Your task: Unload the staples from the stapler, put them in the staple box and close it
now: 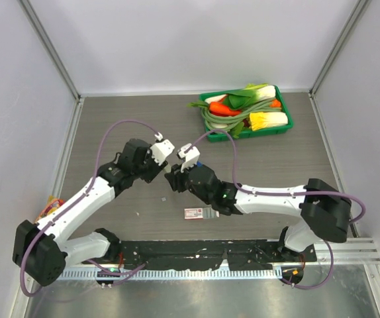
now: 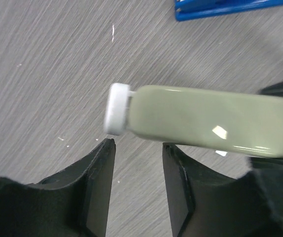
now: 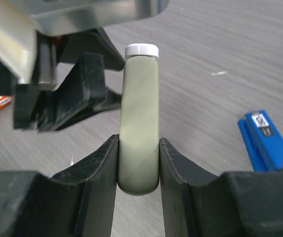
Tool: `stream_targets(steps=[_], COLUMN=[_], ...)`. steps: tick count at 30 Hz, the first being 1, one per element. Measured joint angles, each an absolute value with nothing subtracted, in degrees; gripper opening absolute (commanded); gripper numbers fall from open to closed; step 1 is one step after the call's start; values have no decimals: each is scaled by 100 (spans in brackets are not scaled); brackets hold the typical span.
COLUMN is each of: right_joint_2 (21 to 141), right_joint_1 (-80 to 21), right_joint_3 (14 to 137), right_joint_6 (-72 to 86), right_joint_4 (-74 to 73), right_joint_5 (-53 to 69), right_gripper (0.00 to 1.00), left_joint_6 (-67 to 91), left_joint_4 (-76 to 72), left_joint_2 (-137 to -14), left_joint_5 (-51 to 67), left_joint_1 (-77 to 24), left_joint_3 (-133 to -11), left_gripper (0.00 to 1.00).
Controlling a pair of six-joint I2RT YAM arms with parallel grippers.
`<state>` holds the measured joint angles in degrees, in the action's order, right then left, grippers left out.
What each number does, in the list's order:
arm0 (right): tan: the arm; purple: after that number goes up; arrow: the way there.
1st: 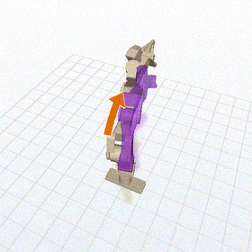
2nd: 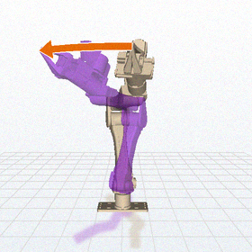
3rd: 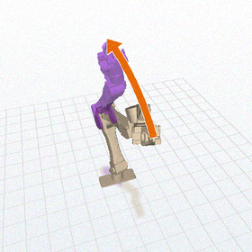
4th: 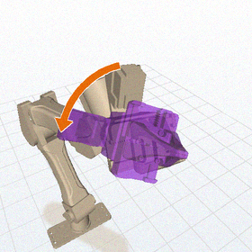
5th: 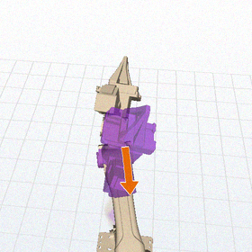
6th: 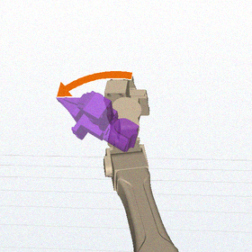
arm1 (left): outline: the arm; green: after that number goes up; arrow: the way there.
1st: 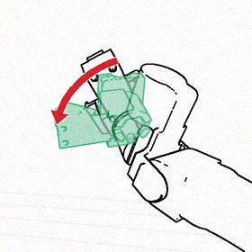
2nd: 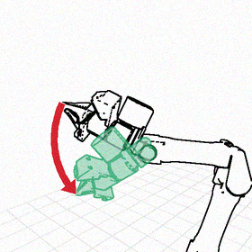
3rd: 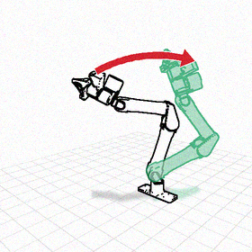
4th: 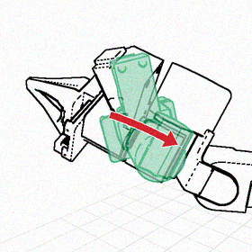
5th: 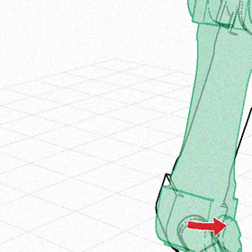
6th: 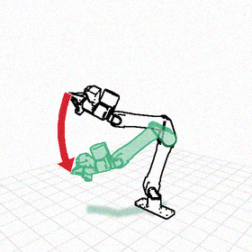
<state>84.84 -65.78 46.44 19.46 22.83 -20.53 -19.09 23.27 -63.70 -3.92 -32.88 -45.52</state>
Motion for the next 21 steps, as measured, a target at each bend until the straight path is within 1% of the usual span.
stream_targets(steps=[1, 2, 4, 6, 7, 8, 11, 13, 17, 19, 21], right_joint_2=[8573, 8709, 8934, 9080, 9133, 9181, 9306, 9406, 9478, 9496, 9522], right_joint_1=[-6578, -6578, -6578, -6578, -6578, -6578, -6578, -6578, -6578, -6578, -6578], right_joint_3=[4757, 4908, 5124, 5227, 5251, 5262, 5321, 5402, 5478, 5590, 5752], right_joint_6=[1898, 1841, 1754, 1673, 1645, 1619, 1546, 1500, 1461, 1426, 1402], right_joint_4=[2303, 2316, 2324, 2335, 2333, 2327, 2261, 2176, 2078, 1984, 1839], right_joint_5=[-2139, -2231, -2362, -2447, -2482, -2508, -2547, -2561, -2571, -2567, -2558], right_gripper=[1, 1, 1, 1, 1, 1, 1, 1, 1, 1, 1], left_joint_6=[-1850, -1802, -1732, -1653, -1610, -1546, -1291, -1061, -742, -659, -635], left_joint_4=[2493, 2668, 2862, 2969, 3028, 3076, 3203, 3297, 3369, 3323, 3323], left_joint_2=[-6377, -6379, -6351, -6272, -6211, -6149, -6027, -6040, -6224, -6294, -6305], left_joint_5=[-217, -16, 298, 517, 631, 742, 1216, 1684, 2681, 2928, 3105], left_joint_1=[-3212, -3122, -2985, -2836, -2735, -2580, -1778, -1011, 434, 786, 869], left_joint_3=[-4687, -4836, -5054, -5144, -5162, -5172, -5282, -5522, -6139, -6252, -6206], left_gripper=[57, 66, 74, 84, 87, 96, 97, 100, 100, 100, 100])
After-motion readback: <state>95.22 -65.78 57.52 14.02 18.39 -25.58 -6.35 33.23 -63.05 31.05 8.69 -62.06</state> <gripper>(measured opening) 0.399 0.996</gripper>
